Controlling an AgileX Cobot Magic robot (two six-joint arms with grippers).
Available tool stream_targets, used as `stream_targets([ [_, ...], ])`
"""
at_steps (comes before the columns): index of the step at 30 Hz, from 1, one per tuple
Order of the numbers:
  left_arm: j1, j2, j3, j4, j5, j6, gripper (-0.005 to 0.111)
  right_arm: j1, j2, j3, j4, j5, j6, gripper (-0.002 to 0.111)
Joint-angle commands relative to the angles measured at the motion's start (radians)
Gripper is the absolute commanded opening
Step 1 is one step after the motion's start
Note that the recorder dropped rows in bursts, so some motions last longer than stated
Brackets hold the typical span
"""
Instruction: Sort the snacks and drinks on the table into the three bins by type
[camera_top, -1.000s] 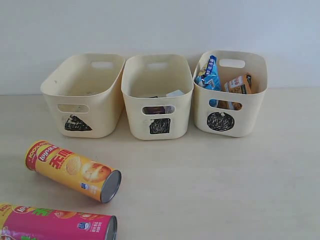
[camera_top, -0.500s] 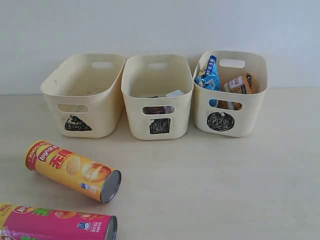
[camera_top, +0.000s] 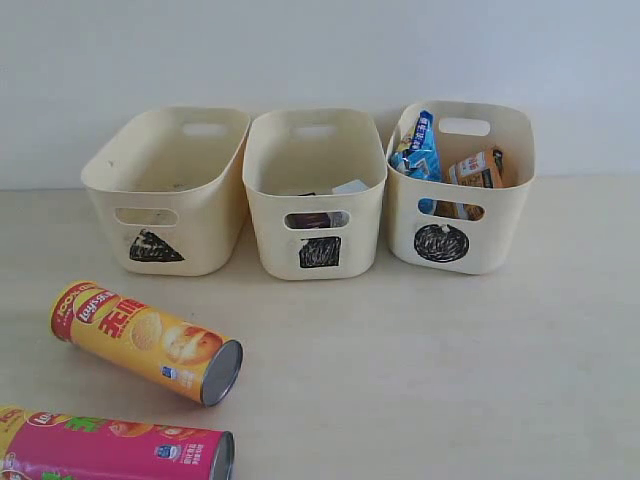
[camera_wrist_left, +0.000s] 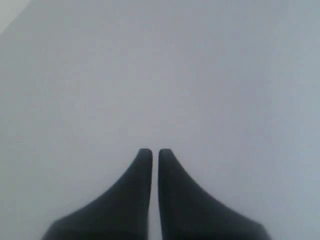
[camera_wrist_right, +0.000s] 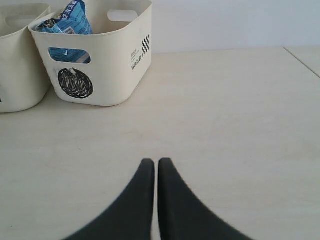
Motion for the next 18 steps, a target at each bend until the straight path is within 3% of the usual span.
stream_targets([
  [1,0.001,0.167,-0.187,0.35,0.351,-0.07,0.004,-0.006,-0.006,0.0,-0.001,-0.01,0.005,0.0],
  [5,-0.003,0.312,-0.317,0.547,0.759,-0.146,0.004,-0.006,-0.006,0.0,-0.001,-0.01,0.005,0.0],
  [7,-0.037,0.39,-0.376,0.51,0.959,-0.002,0.004,-0.006,-0.006,0.0,-0.001,-0.01,0.005,0.0],
  [13,-0.152,0.598,-0.601,-0.018,1.346,0.658,0.004,-0.006,-0.006,0.0,-0.001,-0.01,0.005,0.0],
  [18,-0.202,0.724,-0.735,-0.309,1.625,1.006,0.004,-0.006,-0.006,0.0,-0.001,-0.01,0.005,0.0],
])
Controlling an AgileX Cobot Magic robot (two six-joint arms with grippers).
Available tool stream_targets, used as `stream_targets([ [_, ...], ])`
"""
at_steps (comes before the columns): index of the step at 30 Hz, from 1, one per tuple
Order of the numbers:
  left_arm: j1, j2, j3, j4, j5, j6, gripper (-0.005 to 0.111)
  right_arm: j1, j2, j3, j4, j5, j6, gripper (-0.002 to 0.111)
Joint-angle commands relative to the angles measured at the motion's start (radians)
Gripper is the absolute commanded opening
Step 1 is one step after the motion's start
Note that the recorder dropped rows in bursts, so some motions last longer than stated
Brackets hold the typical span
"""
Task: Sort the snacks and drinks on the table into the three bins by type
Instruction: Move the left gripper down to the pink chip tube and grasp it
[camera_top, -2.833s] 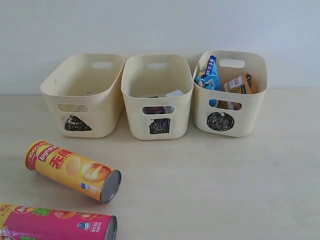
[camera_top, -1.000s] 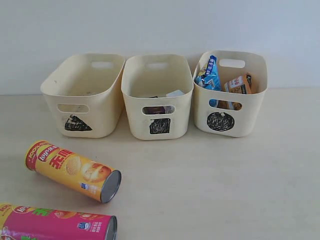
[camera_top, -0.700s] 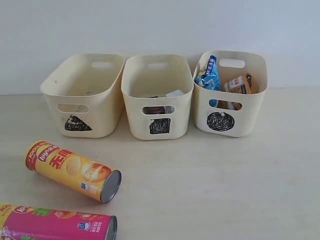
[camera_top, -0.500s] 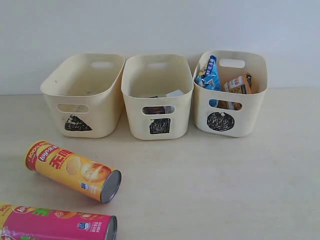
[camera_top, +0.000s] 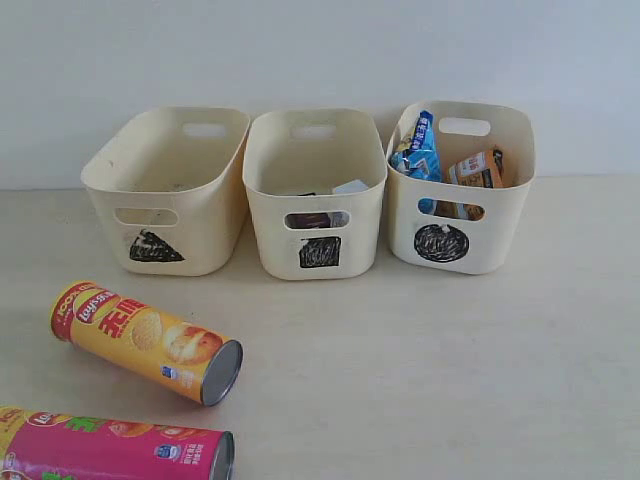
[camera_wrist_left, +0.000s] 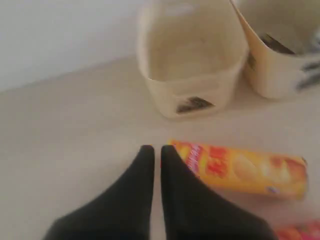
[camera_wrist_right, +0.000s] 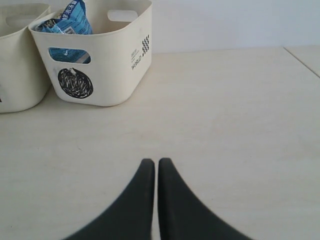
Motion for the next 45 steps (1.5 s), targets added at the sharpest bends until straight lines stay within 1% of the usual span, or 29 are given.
stream_targets([
  [1,-0.052,0.104,-0.11,-0.288,0.266,0.352,0.004,-0.006,-0.006,0.0,-0.001,-0.01,0.005,0.0],
  [3,-0.075,0.128,-0.137,-0.338,0.341,0.414,0.004,-0.006,-0.006,0.0,-0.001,-0.01,0.005,0.0],
  [5,-0.106,0.146,-0.147,-0.341,0.389,0.467,0.004,-0.006,-0.006,0.0,-0.001,-0.01,0.007,0.0],
  [8,-0.158,0.162,-0.148,-0.334,0.451,0.591,0.004,-0.006,-0.006,0.0,-0.001,-0.01,0.007,0.0],
  [10,-0.2,0.167,-0.148,-0.291,0.451,0.645,0.004,-0.006,-0.006,0.0,-0.001,-0.01,0.007,0.0],
  [15,-0.295,0.171,-0.119,-0.118,0.451,0.64,0.004,-0.006,-0.006,0.0,-0.001,-0.01,0.007,0.0],
  [18,-0.349,0.175,-0.06,-0.044,0.451,0.64,0.004,-0.006,-0.006,0.0,-0.001,-0.01,0.007,0.0],
  [22,-0.401,0.189,0.03,0.009,0.451,0.704,0.005,-0.006,-0.006,0.0,-0.001,-0.01,0.007,0.0],
  [24,-0.42,0.196,0.074,0.012,0.451,0.745,0.01,-0.006,-0.006,0.0,-0.001,-0.01,0.007,0.0],
  [25,-0.431,0.2,0.095,0.012,0.451,0.765,0.015,-0.006,-0.006,0.0,-0.001,-0.01,0.007,0.0],
  [27,-0.446,0.214,0.133,0.012,0.451,0.782,0.028,-0.006,-0.006,0.0,-0.001,-0.01,0.007,0.0],
  [29,-0.46,0.229,0.171,0.012,0.445,0.796,0.043,-0.006,-0.006,0.0,-0.001,-0.01,0.007,0.0],
  [32,-0.466,0.259,0.229,0.012,0.352,0.803,0.062,-0.006,-0.006,0.0,-0.001,-0.01,0.007,0.0],
  [34,-0.466,0.282,0.27,0.012,0.265,0.803,0.071,-0.006,-0.006,0.0,-0.001,-0.01,0.007,0.0],
  [38,-0.466,0.334,0.329,0.012,0.095,0.827,0.079,-0.006,-0.006,0.0,-0.001,-0.018,0.007,0.0],
  [42,-0.466,0.399,0.348,0.012,-0.007,0.829,0.081,-0.006,-0.006,0.0,-0.001,-0.019,0.007,0.0],
  [45,-0.466,0.499,0.348,0.012,-0.072,0.829,0.081,-0.006,-0.006,0.0,-0.001,-0.019,0.007,0.0],
])
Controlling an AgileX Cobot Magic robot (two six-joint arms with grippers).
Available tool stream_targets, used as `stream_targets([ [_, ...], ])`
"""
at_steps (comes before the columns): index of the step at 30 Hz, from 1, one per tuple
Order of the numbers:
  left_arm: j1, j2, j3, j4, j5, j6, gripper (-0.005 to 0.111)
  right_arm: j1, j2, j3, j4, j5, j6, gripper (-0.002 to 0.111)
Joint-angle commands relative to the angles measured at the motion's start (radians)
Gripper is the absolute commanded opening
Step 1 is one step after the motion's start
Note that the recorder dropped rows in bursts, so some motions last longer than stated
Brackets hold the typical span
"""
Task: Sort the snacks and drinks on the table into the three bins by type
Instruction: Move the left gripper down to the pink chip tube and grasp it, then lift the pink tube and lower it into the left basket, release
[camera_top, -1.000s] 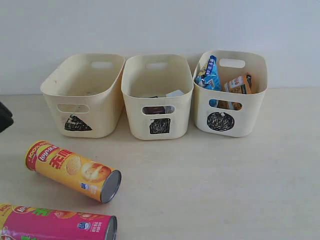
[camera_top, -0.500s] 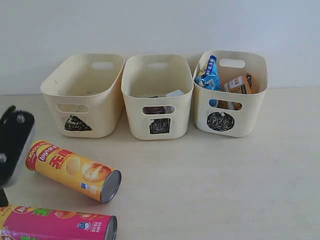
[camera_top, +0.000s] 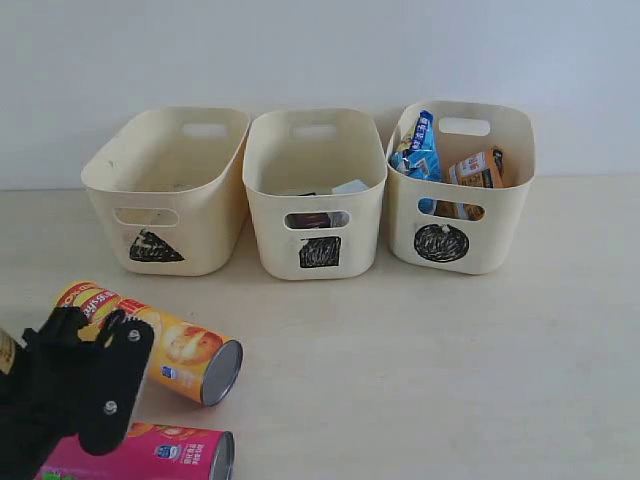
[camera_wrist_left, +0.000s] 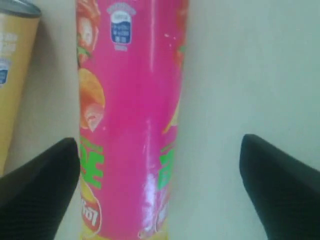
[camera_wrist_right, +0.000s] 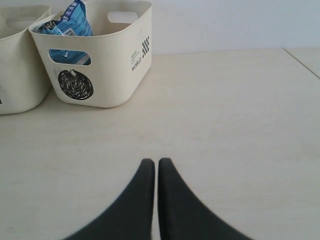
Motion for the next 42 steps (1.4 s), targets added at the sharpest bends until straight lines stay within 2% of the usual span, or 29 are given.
stream_targets([
  [1,-0.011,0.105,0.004,0.002,-0.087,0.006,0.081,-0.006,-0.006,0.0,-0.001,-0.015,0.007,0.0],
  [6,-0.011,0.236,0.004,0.002,-0.198,0.006,0.08,-0.006,-0.006,0.0,-0.001,-0.015,0.007,0.0],
  [8,-0.011,0.263,0.004,0.002,-0.243,0.006,0.077,-0.006,-0.006,0.0,-0.001,-0.015,0.007,0.0],
  [10,-0.011,0.268,0.004,0.002,-0.219,0.006,0.059,-0.006,-0.006,0.0,-0.001,-0.015,0.007,0.0],
  [13,-0.011,0.264,-0.002,0.002,-0.137,0.006,0.018,-0.006,-0.006,0.0,-0.001,-0.015,0.007,0.0],
  [15,-0.011,0.257,-0.012,0.002,-0.076,0.006,0.004,-0.006,-0.006,0.0,-0.001,-0.015,0.007,0.0],
  [21,-0.011,0.166,-0.098,-0.043,0.129,0.001,0.004,-0.006,-0.006,0.0,-0.001,-0.015,0.007,0.0],
  [27,-0.011,0.034,-0.233,-0.048,0.188,-0.131,0.004,-0.006,-0.006,0.0,-0.001,-0.015,0.007,0.0],
  [31,-0.009,-0.024,-0.336,0.014,0.12,-0.289,0.004,-0.006,-0.006,0.0,-0.001,-0.015,0.007,0.0],
  [35,-0.002,-0.038,-0.43,0.128,0.015,-0.533,0.004,-0.006,-0.006,0.0,-0.001,-0.015,0.007,0.0],
  [39,0.061,-0.019,-0.512,0.25,-0.107,-0.88,0.004,-0.006,-0.006,0.0,-0.001,-0.015,0.007,0.0],
  [42,0.153,0.014,-0.565,0.23,-0.275,-1.012,0.004,-0.006,-0.006,0.0,-0.001,-0.015,0.007,0.0],
])
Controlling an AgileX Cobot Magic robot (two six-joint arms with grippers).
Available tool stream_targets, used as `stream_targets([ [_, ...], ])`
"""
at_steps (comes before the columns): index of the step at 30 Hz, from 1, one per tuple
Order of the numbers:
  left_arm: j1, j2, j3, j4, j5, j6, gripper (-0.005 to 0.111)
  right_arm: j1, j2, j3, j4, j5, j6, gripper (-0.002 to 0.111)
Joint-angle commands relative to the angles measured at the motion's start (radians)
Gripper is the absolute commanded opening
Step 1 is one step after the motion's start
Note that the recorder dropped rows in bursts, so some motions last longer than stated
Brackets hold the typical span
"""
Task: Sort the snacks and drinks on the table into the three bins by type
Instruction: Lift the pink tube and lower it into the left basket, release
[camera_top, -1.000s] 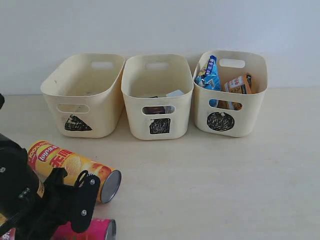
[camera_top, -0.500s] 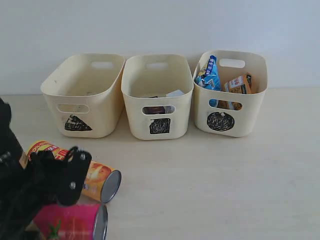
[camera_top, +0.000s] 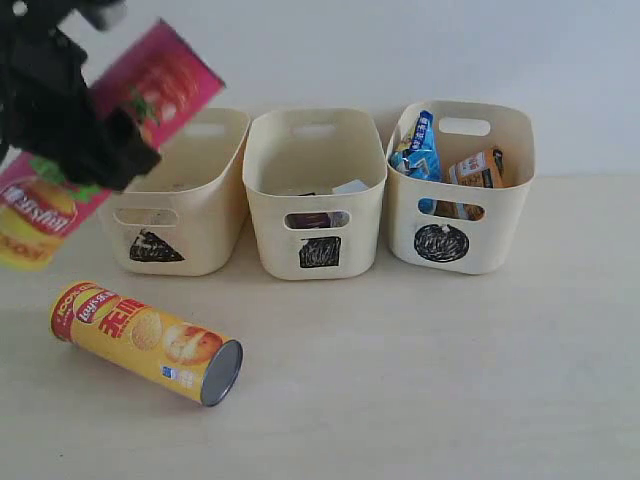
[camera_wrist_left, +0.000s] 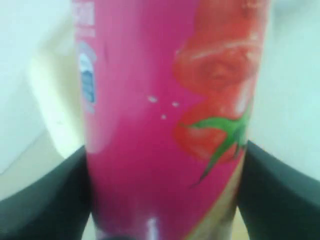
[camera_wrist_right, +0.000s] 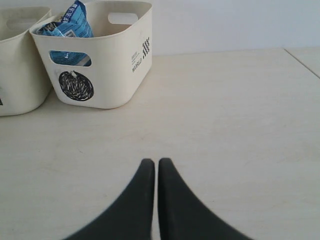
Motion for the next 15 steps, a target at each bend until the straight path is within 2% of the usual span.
stream_targets([
  [1,0.123,0.058,-0.076,-0.023,-0.253,-0.218,0.004,-0.006,-0.006,0.0,-0.003,-0.011,0.003,0.0],
  [3,0.182,0.123,-0.132,-0.1,-0.363,-0.243,0.004,-0.006,-0.006,0.0,-0.003,-0.011,0.003,0.0],
  [7,0.25,0.279,-0.232,-0.222,-0.469,-0.243,0.004,-0.006,-0.006,0.0,-0.003,-0.011,0.003,0.0],
  [11,0.287,0.481,-0.356,-0.227,-0.48,-0.243,0.004,-0.006,-0.006,0.0,-0.003,-0.011,0.003,0.0],
  [15,0.29,0.647,-0.458,-0.227,-0.468,-0.243,0.004,-0.006,-0.006,0.0,-0.003,-0.011,0.003,0.0],
])
